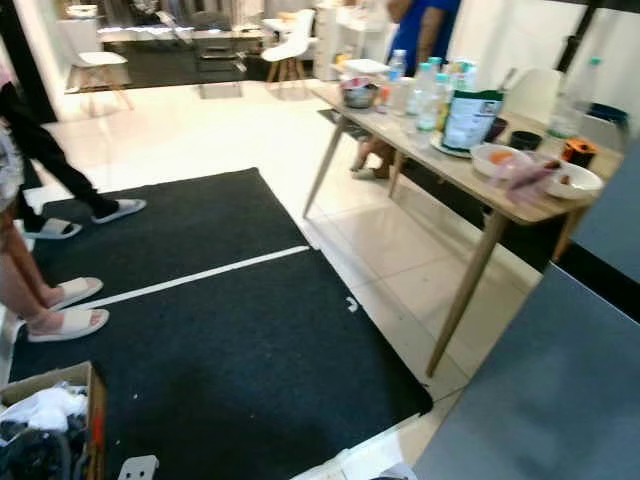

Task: Restocking fridge

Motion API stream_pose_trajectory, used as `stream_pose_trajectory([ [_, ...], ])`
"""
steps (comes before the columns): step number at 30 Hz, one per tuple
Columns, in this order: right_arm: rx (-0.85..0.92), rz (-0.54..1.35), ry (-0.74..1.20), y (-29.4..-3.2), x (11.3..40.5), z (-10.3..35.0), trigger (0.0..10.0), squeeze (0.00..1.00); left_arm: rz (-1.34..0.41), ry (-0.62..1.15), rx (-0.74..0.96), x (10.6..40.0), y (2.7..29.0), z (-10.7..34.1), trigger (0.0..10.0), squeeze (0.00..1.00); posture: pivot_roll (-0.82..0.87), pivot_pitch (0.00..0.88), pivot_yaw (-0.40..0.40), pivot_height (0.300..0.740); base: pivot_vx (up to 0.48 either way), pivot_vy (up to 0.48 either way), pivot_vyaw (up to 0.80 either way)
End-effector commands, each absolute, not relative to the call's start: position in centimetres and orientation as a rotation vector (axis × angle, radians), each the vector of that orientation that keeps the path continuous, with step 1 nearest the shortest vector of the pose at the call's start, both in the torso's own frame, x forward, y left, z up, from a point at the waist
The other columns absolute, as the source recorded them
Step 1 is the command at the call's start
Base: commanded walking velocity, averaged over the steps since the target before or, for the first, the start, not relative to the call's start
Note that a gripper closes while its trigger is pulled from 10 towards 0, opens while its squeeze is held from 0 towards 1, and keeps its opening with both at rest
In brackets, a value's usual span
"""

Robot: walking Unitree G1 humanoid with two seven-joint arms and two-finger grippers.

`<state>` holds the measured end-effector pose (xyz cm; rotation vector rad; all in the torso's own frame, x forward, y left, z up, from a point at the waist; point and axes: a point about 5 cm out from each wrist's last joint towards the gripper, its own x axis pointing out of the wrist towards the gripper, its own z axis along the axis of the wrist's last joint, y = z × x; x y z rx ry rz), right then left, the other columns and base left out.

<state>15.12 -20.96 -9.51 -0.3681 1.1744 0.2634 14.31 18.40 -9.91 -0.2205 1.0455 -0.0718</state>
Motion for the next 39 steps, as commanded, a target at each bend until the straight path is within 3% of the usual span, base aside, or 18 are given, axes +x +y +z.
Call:
stream_pose_trajectory([
  [1,-0.362,0.259,1.198,-21.2,14.6,-9.7,10.0,0.00,-0.079,1.048,-0.233,14.4,17.9,-9.9,10.0,0.00,-0.01,0.000,-0.040,0.740,0.000,0.000,-0.80],
  [7,-0.368,0.259,1.192,-21.1,14.7,-9.7,10.0,0.00,-0.079,1.046,-0.233,14.4,17.9,-9.9,10.0,0.00,-0.01,0.000,-0.038,0.740,0.000,0.000,-0.80],
  [14,-0.368,0.248,1.180,-21.2,14.9,-9.6,10.0,0.00,-0.087,1.033,-0.249,14.6,17.8,-9.8,10.0,0.00,-0.01,0.000,-0.039,0.740,0.000,0.000,0.00],
  [39,-0.362,0.249,1.183,-21.4,14.2,-9.8,10.0,0.00,-0.095,1.039,-0.250,14.3,17.8,-9.9,10.0,0.00,-0.01,0.002,-0.038,0.740,0.333,0.000,0.00],
])
